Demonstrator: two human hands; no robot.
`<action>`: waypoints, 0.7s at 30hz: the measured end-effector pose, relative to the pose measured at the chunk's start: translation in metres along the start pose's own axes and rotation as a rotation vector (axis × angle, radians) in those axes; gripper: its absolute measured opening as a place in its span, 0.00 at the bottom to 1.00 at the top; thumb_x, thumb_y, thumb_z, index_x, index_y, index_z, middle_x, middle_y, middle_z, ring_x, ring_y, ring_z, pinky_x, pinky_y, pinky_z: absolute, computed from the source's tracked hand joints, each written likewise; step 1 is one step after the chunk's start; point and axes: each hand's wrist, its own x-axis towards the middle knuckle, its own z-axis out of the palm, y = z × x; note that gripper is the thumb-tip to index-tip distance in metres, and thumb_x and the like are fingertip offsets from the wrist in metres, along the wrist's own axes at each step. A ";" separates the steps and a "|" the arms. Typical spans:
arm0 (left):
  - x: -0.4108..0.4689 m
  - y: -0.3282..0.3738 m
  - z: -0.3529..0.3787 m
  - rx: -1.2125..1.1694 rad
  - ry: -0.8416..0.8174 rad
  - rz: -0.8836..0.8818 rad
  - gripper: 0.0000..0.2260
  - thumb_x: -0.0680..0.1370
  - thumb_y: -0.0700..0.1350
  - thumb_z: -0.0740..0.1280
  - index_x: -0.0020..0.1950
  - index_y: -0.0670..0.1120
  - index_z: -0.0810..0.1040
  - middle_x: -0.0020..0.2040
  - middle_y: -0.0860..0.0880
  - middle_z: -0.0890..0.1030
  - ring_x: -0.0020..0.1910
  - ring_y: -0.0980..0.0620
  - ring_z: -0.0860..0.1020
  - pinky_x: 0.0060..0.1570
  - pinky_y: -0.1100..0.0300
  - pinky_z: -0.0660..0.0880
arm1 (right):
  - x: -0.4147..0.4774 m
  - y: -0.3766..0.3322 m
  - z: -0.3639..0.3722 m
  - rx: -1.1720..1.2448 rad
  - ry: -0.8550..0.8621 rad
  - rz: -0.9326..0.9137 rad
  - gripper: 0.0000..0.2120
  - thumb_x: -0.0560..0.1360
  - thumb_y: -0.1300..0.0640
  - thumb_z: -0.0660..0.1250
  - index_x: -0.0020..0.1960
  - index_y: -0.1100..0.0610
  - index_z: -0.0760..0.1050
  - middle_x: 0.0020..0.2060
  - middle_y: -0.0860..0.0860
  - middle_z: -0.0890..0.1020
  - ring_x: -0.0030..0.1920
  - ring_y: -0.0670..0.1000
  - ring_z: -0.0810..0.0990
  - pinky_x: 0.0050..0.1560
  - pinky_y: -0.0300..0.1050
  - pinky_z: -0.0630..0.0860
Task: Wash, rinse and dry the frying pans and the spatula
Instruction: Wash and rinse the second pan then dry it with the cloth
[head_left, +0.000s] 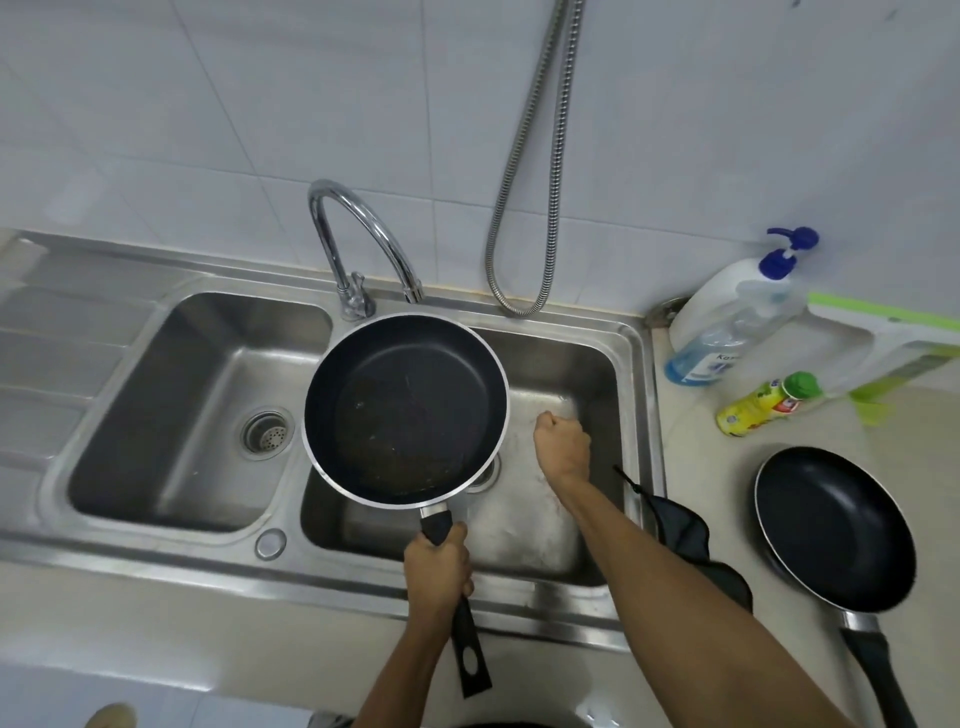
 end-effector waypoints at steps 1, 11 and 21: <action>-0.001 0.001 0.001 -0.003 -0.005 -0.003 0.16 0.79 0.36 0.65 0.34 0.46 0.65 0.23 0.49 0.63 0.20 0.52 0.62 0.21 0.61 0.61 | 0.001 0.000 -0.003 -0.028 -0.016 -0.015 0.21 0.81 0.52 0.55 0.45 0.65 0.80 0.46 0.63 0.82 0.46 0.61 0.78 0.47 0.48 0.73; -0.003 0.013 0.014 -0.006 -0.064 0.024 0.15 0.80 0.35 0.64 0.36 0.46 0.65 0.22 0.52 0.64 0.19 0.55 0.62 0.18 0.63 0.61 | 0.050 0.043 -0.104 -0.576 0.533 -0.291 0.18 0.77 0.49 0.66 0.65 0.53 0.72 0.70 0.58 0.71 0.62 0.68 0.73 0.60 0.63 0.70; -0.014 0.024 0.027 -0.009 -0.111 0.045 0.18 0.81 0.35 0.63 0.34 0.46 0.63 0.21 0.52 0.62 0.18 0.55 0.60 0.18 0.63 0.61 | 0.047 0.076 -0.117 -0.584 0.327 -0.261 0.25 0.82 0.47 0.61 0.77 0.50 0.66 0.77 0.63 0.64 0.74 0.73 0.62 0.71 0.70 0.61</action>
